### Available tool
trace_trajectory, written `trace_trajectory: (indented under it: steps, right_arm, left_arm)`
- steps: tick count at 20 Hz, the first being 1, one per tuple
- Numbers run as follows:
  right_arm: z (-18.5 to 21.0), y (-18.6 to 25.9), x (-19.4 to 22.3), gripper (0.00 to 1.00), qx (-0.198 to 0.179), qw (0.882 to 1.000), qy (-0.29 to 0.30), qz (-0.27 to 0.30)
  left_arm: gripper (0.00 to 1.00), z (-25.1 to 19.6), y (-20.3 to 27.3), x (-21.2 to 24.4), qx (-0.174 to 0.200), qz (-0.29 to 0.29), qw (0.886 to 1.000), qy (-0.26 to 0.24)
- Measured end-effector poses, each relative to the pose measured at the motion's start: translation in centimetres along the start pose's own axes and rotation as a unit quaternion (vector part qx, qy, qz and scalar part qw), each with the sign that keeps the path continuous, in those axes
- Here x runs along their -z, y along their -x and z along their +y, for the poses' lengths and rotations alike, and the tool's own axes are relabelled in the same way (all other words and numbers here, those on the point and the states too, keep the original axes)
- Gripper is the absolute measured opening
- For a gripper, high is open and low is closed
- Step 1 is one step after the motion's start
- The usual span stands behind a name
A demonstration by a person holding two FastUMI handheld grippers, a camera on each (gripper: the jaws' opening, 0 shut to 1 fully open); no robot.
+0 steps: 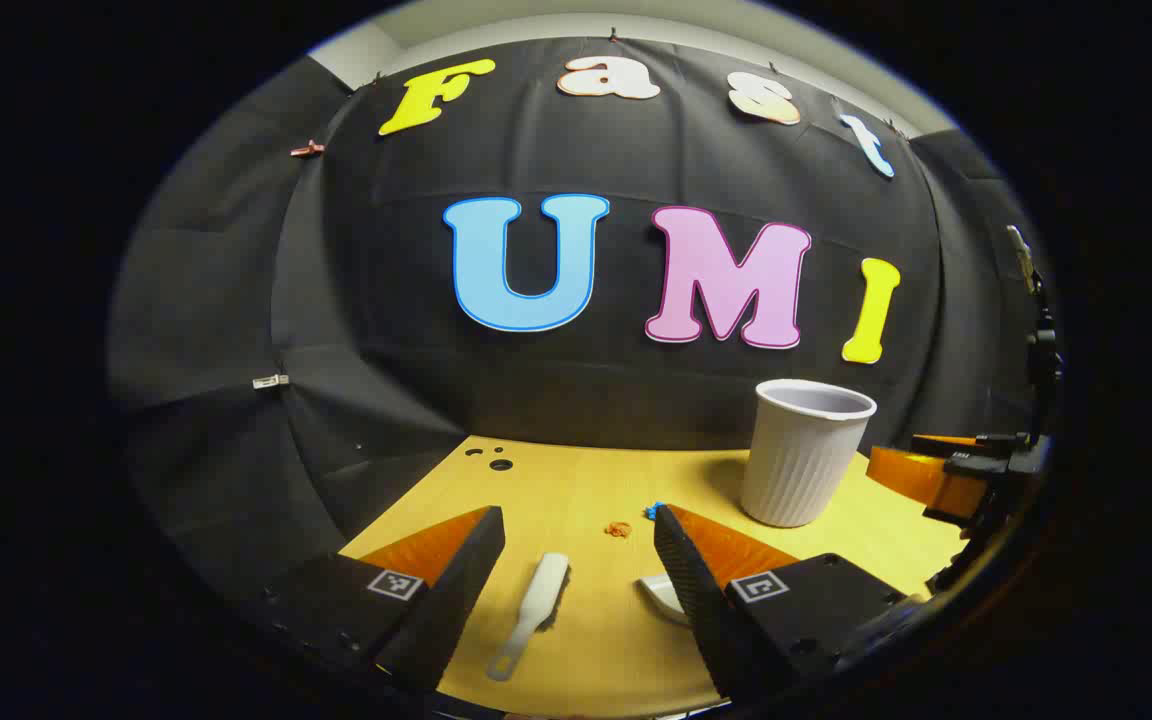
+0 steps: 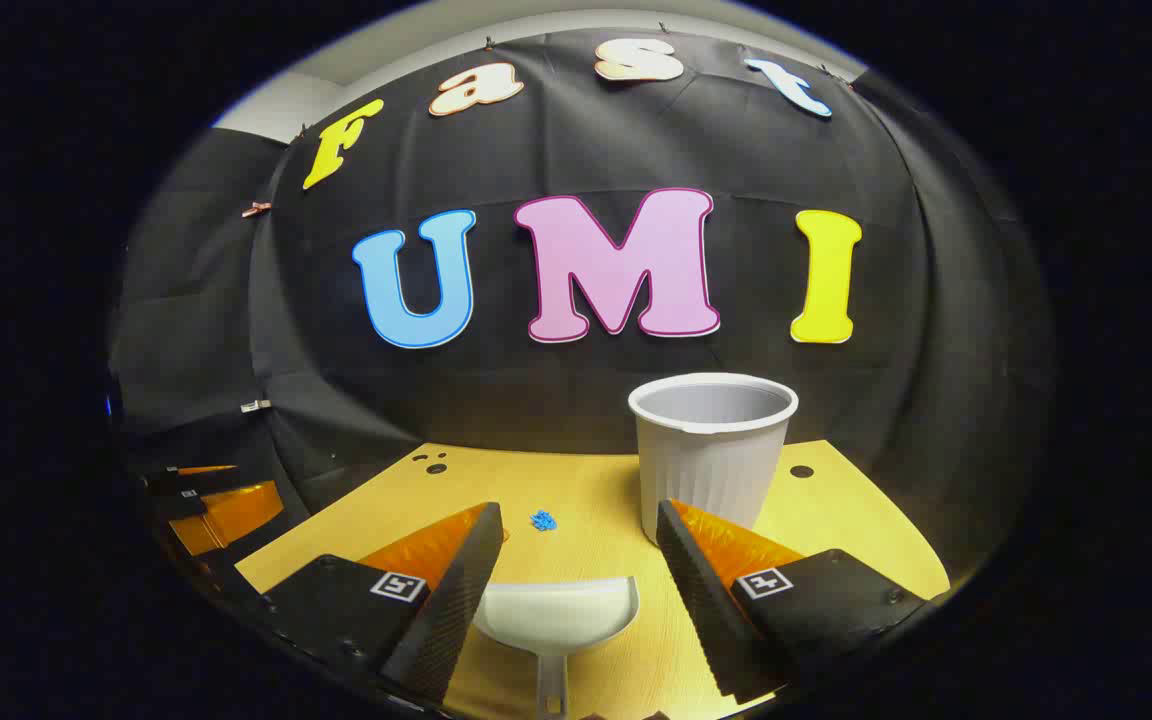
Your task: Pick up the small broom and dustpan from the desktop, sweep the trash into the dustpan with the broom, and then empty the trash into the garbage bin.
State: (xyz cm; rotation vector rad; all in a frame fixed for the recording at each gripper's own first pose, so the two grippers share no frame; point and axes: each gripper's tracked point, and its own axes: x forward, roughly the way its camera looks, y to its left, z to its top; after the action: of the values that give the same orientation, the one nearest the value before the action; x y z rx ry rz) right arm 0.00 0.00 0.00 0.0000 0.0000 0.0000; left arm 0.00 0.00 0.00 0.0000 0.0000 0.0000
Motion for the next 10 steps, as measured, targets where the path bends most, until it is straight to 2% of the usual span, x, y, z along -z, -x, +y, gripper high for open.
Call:
trace_trajectory:
  steps: [3,5,10]
  right_arm:
    - [-0.3,-0.5,0.4,0.96,0.01,1.0,0.005,0.003]
    - [-1.1,-0.9,0.7,0.96,0.031,0.999,0.024,0.008]
    - [-0.1,-1.0,2.5,0.96,0.012,0.999,0.024,0.037]
  left_arm:
    - [0.96,-0.1,-0.9,1.3,0.007,0.024,1.0,0.012]
    - [0.96,0.4,-1.0,1.9,0.006,0.033,0.999,0.009]
    - [0.96,1.0,-1.3,3.7,0.006,0.055,0.998,0.006]
